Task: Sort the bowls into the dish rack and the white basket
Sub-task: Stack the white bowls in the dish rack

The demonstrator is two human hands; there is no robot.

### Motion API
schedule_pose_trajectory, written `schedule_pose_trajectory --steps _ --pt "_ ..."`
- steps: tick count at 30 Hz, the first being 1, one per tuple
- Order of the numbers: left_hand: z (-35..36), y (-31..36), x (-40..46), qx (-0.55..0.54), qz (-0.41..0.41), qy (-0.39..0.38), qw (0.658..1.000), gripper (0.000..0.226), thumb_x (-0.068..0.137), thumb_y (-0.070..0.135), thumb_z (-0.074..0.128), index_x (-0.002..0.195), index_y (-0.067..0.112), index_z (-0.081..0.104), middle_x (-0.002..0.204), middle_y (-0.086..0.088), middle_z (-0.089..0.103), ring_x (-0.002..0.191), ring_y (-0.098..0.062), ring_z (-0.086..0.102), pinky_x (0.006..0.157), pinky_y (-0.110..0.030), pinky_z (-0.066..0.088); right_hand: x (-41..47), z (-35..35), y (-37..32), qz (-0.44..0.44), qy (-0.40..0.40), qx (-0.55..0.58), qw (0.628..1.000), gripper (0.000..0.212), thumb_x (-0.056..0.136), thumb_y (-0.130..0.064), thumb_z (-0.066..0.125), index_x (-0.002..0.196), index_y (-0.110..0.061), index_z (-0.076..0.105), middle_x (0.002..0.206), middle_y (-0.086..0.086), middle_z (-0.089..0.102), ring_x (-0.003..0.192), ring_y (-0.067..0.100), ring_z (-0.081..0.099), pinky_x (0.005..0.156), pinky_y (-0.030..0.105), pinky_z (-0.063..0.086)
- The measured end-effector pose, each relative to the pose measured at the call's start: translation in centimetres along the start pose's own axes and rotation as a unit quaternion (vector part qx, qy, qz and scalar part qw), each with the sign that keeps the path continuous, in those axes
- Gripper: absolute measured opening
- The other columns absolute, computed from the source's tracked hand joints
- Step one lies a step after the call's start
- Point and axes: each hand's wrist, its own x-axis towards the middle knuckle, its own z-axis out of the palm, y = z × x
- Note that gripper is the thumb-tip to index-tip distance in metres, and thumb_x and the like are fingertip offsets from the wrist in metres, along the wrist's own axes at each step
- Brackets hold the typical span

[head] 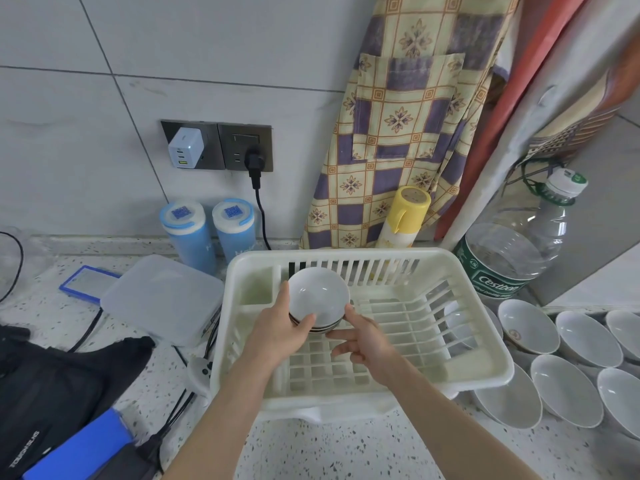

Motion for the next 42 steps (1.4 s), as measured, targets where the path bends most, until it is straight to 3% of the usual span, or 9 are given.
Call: schedule_pose_trajectory --steps 6,9,14,17,22,29,34,38,42 --pt "0.1 -0.1 -0.1 0.008 -0.013 0.017 1.0 0.084 0.087 0.051 0.06 0.155 0.03 0.015 0.103 0.005 0.066 0.098 -0.02 0.063 0.082 -0.032 0.048 -0.8 0.1 -0.3 0.011 0.001 0.002 1.0 0.061 0.09 -0.061 0.053 0.136 -0.02 0.048 0.104 0.009 0.073 0.061 0.021 0.07 0.037 0.02 0.026" --pt "0.1 0.0 -0.1 -0.017 -0.018 0.039 0.999 0.075 0.088 0.049 0.058 0.152 0.029 0.024 0.118 -0.001 0.065 0.105 -0.024 0.062 0.086 -0.034 0.047 -1.9 0.1 -0.7 0.003 0.003 -0.007 1.0 0.049 0.091 -0.059 0.051 0.129 -0.028 0.047 0.107 0.004 0.07 0.058 0.019 0.071 0.037 0.02 0.026" --pt "-0.8 0.6 -0.5 -0.126 -0.053 0.099 0.986 0.059 0.093 0.042 0.054 0.147 0.027 0.037 0.075 -0.001 0.068 0.073 -0.002 0.061 0.066 -0.026 0.041 -4.8 -1.4 -1.1 -0.049 -0.016 -0.038 0.998 0.033 0.093 -0.053 0.052 0.12 -0.035 0.049 0.108 -0.004 0.067 0.062 0.016 0.071 0.04 0.018 0.033" --pt "-1.6 1.1 -1.4 -0.154 -0.031 0.14 0.978 0.048 0.094 0.041 0.052 0.14 0.028 0.044 0.068 0.002 0.072 0.073 -0.004 0.062 0.069 -0.033 0.045 -6.9 -3.2 -0.8 -0.086 -0.013 -0.022 0.996 0.029 0.094 -0.045 0.054 0.12 -0.033 0.051 0.104 -0.008 0.072 0.06 0.012 0.068 0.047 0.018 0.036" --pt "-1.5 3.0 -4.1 -0.227 0.039 0.154 0.961 0.029 0.096 0.034 0.054 0.124 0.035 0.053 0.066 0.004 0.072 0.051 0.001 0.055 0.063 -0.035 0.043 -10.6 -6.6 0.0 -0.163 0.006 0.07 0.984 0.023 0.094 -0.036 0.056 0.113 -0.027 0.065 0.096 -0.003 0.077 0.055 0.012 0.057 0.042 0.015 0.033" --pt "3.8 8.0 -11.0 -0.305 0.084 0.102 0.943 0.02 0.098 0.025 0.056 0.105 0.043 0.063 0.063 -0.001 0.069 0.057 -0.013 0.056 0.047 -0.018 0.04 -14.5 -13.2 3.3 -0.209 0.04 0.19 0.958 0.019 0.085 -0.029 0.06 0.094 -0.025 0.076 0.089 0.01 0.076 0.048 0.01 0.047 0.042 0.017 0.031" --pt "11.1 11.7 -15.4 -0.308 0.066 -0.011 0.949 0.009 0.095 0.038 0.059 0.089 0.04 0.067 0.061 -0.002 0.066 0.05 -0.013 0.05 0.046 -0.019 0.037 -15.3 -19.9 7.0 -0.144 0.123 0.236 0.953 0.02 0.092 -0.017 0.056 0.093 -0.017 0.076 0.082 0.011 0.074 0.045 0.011 0.042 0.038 0.017 0.029" --pt "17.9 13.8 -17.1 -0.286 0.003 -0.105 0.952 0.02 0.094 0.035 0.057 0.083 0.024 0.069 0.058 -0.002 0.066 0.042 -0.007 0.041 0.047 -0.024 0.034 -15.0 -24.9 9.5 -0.065 0.157 0.27 0.948 0.02 0.086 -0.021 0.063 0.1 -0.01 0.073 0.077 0.008 0.073 0.044 0.011 0.043 0.034 0.018 0.028" --pt "23.2 15.4 -16.9 -0.239 -0.137 -0.131 0.952 0.032 0.091 0.042 0.057 0.086 0.013 0.069 0.062 -0.003 0.072 0.037 -0.006 0.04 0.04 -0.019 0.033 -14.3 -28.9 11.6 0.019 0.137 0.275 0.952 0.025 0.089 -0.025 0.061 0.103 -0.006 0.069 0.073 0.005 0.073 0.045 0.011 0.043 0.032 0.019 0.025"
